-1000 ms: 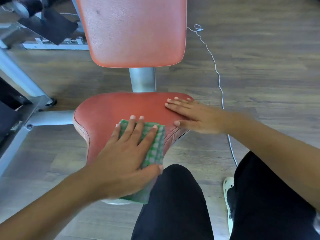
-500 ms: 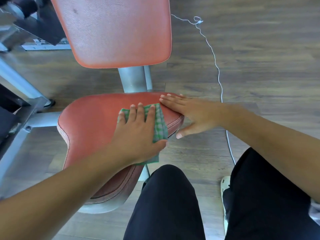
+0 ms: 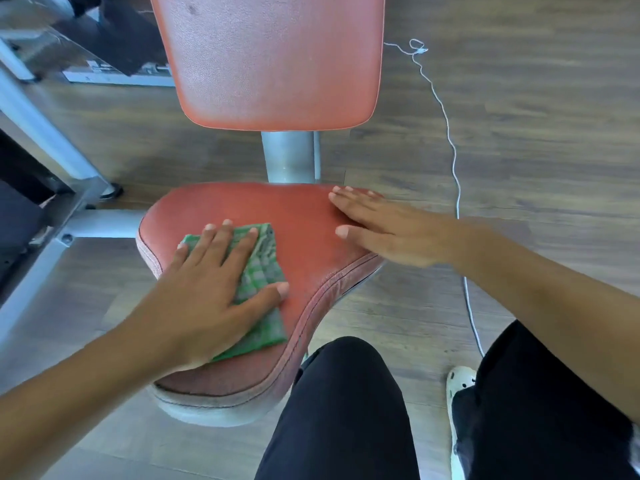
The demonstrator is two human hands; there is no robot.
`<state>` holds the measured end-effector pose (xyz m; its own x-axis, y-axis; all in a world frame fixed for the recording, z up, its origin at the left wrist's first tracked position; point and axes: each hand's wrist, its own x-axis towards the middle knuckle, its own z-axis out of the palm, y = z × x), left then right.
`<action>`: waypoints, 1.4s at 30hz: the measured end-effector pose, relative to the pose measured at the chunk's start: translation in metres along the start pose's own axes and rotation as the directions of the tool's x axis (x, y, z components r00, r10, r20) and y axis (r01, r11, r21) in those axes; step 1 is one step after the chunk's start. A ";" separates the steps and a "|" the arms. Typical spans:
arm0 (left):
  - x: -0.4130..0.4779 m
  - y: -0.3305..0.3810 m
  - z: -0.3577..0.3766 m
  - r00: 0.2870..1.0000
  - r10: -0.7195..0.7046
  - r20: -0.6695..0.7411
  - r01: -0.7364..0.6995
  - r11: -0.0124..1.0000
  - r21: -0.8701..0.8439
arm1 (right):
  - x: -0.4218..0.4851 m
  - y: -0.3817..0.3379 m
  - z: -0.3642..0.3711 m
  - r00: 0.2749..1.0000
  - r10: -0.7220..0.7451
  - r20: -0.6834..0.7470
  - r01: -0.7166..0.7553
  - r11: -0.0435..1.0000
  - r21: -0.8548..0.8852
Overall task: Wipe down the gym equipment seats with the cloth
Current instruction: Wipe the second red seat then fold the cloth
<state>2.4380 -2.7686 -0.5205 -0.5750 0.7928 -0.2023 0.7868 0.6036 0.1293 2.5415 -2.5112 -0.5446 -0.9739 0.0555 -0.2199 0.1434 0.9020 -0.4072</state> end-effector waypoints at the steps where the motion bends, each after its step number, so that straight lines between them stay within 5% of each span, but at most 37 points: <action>1: 0.005 -0.014 -0.002 1.000 -0.024 -0.005 0.024 0.999 -0.041 | 0.008 -0.010 0.001 1.000 0.022 -0.003 -0.022 1.000 -0.002; 9: 0.097 -0.046 0.002 0.996 -0.090 -0.016 0.090 0.996 0.010 | 0.051 -0.047 0.016 0.991 0.113 -0.076 -0.121 0.987 -0.107; 16: 0.060 -0.044 0.002 0.988 0.146 -0.058 -0.153 0.979 -0.133 | 0.055 -0.047 0.025 0.984 0.144 -0.108 -0.159 0.976 -0.146; 24: 0.118 -0.049 0.004 0.997 -0.062 -0.051 0.063 0.998 0.011 | 0.057 -0.046 0.029 0.980 0.126 -0.153 -0.144 0.983 -0.114; 34: 0.063 -0.039 0.006 0.993 0.040 -0.108 -0.051 0.993 -0.106 | 0.054 -0.062 0.022 0.958 0.239 -0.158 -0.231 0.971 0.069; 42: 0.094 -0.048 0.002 0.961 -0.257 -0.102 0.246 0.963 -0.111 | 0.060 -0.074 0.028 0.913 0.361 -0.187 -0.382 0.920 -0.085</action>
<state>2.3461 -2.7229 -0.5473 -0.7778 0.6152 -0.1285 0.5913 0.7856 0.1821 2.4772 -2.5868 -0.5527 -0.8707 0.4568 -0.1822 0.4887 0.8454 -0.2157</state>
